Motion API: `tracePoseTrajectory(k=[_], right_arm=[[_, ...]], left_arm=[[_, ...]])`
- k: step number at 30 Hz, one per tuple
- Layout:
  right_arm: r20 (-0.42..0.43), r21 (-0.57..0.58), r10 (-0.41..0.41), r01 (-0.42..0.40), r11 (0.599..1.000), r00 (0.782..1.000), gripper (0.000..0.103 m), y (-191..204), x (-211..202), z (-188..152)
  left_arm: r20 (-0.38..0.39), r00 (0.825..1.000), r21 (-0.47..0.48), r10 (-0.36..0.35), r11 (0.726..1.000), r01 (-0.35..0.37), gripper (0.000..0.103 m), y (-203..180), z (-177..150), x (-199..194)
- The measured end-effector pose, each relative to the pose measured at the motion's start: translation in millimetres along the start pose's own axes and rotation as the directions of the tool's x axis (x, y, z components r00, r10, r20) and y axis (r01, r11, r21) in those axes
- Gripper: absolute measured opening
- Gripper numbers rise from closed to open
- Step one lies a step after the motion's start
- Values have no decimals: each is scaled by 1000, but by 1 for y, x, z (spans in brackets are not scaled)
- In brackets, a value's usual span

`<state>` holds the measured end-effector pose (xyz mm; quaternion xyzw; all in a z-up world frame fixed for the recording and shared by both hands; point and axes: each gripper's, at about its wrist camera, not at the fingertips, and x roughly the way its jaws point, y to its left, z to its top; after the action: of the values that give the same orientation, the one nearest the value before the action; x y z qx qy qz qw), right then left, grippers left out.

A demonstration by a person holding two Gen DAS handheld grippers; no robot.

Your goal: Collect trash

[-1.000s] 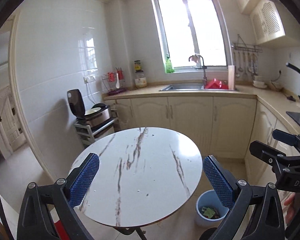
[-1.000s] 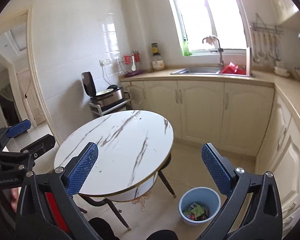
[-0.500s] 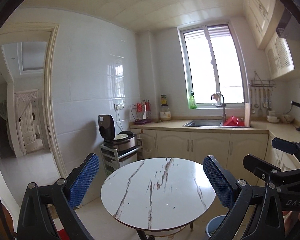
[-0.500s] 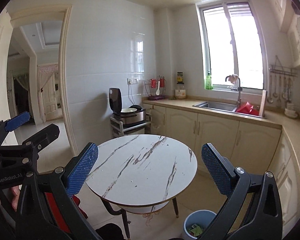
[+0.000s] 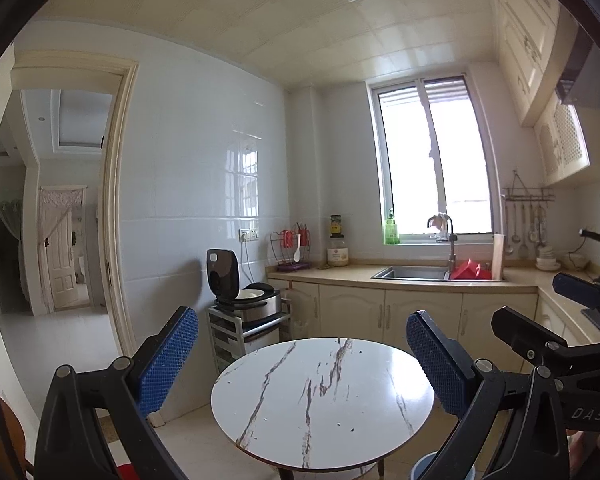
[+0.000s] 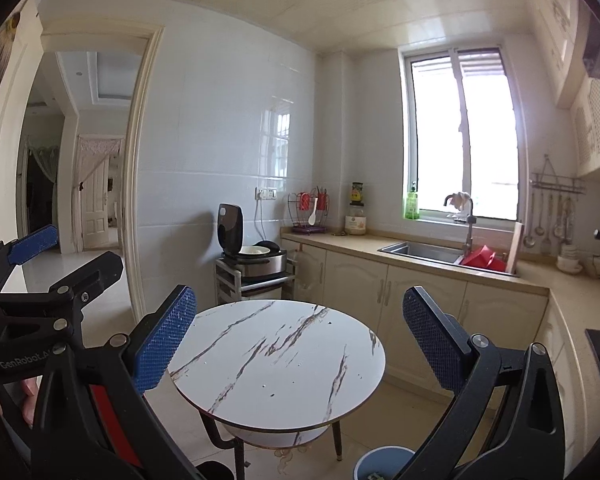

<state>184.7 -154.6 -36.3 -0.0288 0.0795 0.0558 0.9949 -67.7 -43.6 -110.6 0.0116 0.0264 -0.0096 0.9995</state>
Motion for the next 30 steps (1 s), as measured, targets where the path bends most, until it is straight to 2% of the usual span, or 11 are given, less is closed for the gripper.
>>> tracePoseTrajectory(k=[11, 30], right_arm=[[1, 7, -21, 21, 1000, 1000, 103, -1, -6, -2], [2, 11, -19, 19, 1000, 1000, 103, -3, -8, -1]], left_arm=[[-2, 1000, -7, -21, 1000, 21, 102, 5, 8, 27], [4, 1000, 5, -27, 1000, 27, 102, 39, 19, 40]])
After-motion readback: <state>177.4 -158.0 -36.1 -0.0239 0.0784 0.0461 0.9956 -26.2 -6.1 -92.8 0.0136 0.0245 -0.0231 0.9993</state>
